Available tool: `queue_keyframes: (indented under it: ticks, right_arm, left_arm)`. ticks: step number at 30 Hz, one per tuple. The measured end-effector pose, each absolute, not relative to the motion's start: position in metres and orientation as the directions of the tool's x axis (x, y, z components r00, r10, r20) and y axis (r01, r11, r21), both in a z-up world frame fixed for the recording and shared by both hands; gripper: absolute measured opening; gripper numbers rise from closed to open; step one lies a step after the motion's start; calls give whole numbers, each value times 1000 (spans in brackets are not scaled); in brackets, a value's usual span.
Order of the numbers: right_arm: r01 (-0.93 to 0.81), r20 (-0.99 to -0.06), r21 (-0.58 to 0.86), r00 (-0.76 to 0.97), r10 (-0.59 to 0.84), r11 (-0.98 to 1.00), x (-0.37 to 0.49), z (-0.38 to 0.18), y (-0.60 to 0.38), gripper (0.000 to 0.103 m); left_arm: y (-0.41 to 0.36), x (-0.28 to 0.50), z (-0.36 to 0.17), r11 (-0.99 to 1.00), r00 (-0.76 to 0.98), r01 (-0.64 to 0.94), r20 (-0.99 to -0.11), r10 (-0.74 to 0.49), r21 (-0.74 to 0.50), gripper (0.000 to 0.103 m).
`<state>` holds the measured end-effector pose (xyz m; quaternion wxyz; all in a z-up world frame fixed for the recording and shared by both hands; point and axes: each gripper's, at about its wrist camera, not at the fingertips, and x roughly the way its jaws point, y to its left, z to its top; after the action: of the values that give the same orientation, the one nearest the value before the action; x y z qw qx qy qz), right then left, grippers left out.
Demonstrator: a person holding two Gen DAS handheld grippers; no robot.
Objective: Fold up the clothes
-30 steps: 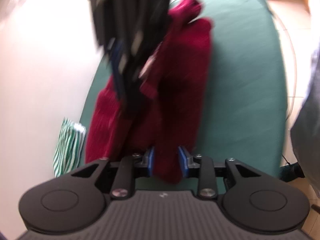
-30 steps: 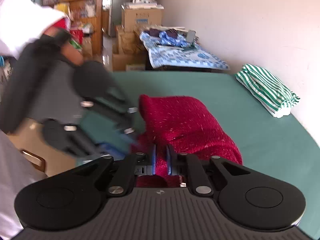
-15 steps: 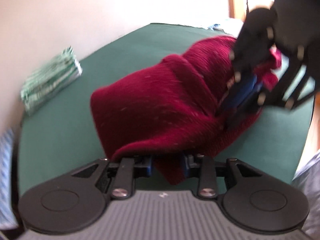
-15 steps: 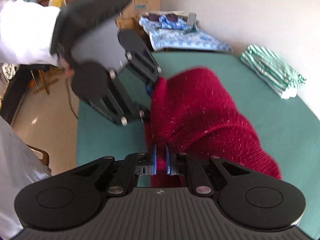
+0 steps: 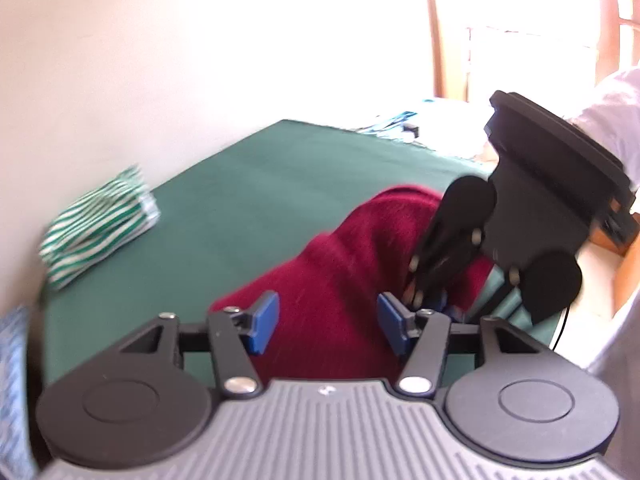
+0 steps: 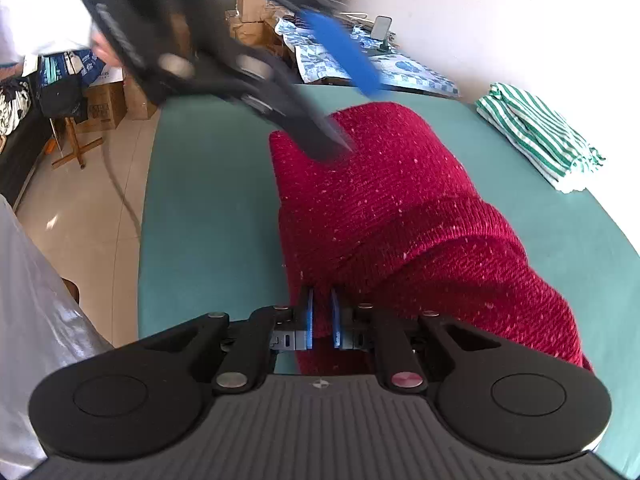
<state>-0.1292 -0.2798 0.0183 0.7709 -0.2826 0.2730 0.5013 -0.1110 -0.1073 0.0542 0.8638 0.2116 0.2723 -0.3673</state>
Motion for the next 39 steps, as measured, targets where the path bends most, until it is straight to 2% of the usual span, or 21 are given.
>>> queue_keyframes:
  ticks: [3,6,9,12,15,17,19,21,23,24,25,27,29,31,32,34,36,37,39]
  right_arm:
    - [-913,-689,-148,372,622,381,-131,19,-284,10]
    - [-886,-661,-133,414,626,445,-140,36,-306,12]
    - [-783,-567,6,510,647,622,-136,68,-348,12]
    - [-606,-503,130,642,579,785,-118,78,-378,13]
    - [-508,-525,160,683,508,847,-102,62,-384,12]
    - [-488,-534,189,678,506,852,-99,51,-379,12]
    - [-500,-574,155,656,489,852,-101,37,-370,12]
    - [-518,-606,99,646,464,850,-107,21,-361,11]
    - [-525,-568,74,677,469,848,-111,8,-361,11]
    - [-522,-563,83,678,472,849,-107,7,-363,10]
    - [-516,-568,99,673,474,851,-102,8,-364,7]
    - [-522,-571,86,673,471,849,-100,14,-367,7]
    - [-539,-561,50,682,470,841,-108,24,-368,16]
    - [-536,-506,50,714,484,843,-119,41,-374,26]
    - [-530,-473,55,733,489,847,-124,50,-378,26]
    - [-436,-366,118,816,447,892,-126,62,-385,34]
    - [-298,-321,172,884,340,939,-114,63,-381,36]
    - [-229,-311,195,908,282,954,-107,61,-377,36]
    - [-132,-337,196,922,193,972,-91,47,-358,34]
  left_arm:
    - [-120,-88,27,610,542,776,-663,-516,159,52]
    - [-112,-86,17,602,551,781,-639,-537,167,55]
    - [-113,-87,18,577,527,800,-651,-547,163,63]
    - [-111,-97,16,554,518,813,-653,-552,178,68]
    - [-106,-103,15,511,494,839,-656,-571,187,68]
    - [-105,-102,14,489,478,851,-670,-569,192,68]
    - [-104,-100,10,465,460,863,-684,-566,197,69]
    - [-103,-107,4,439,461,870,-685,-563,225,72]
    - [-104,-116,-2,410,471,872,-682,-559,266,81]
    - [-105,-119,-5,393,477,873,-682,-554,290,81]
    - [-106,-120,-3,374,478,874,-687,-547,310,81]
    - [-106,-119,8,354,462,883,-699,-546,308,78]
    - [-103,-117,27,343,461,885,-696,-551,315,58]
    - [-99,-114,49,359,484,874,-656,-578,329,54]
    - [-97,-110,60,396,502,863,-619,-604,314,55]
    - [-94,-94,74,519,539,830,-528,-656,204,54]
    - [-95,-88,68,603,588,784,-488,-644,149,55]
    - [-96,-88,61,637,615,758,-481,-625,143,52]
    - [-99,-87,48,700,666,702,-467,-582,130,38]
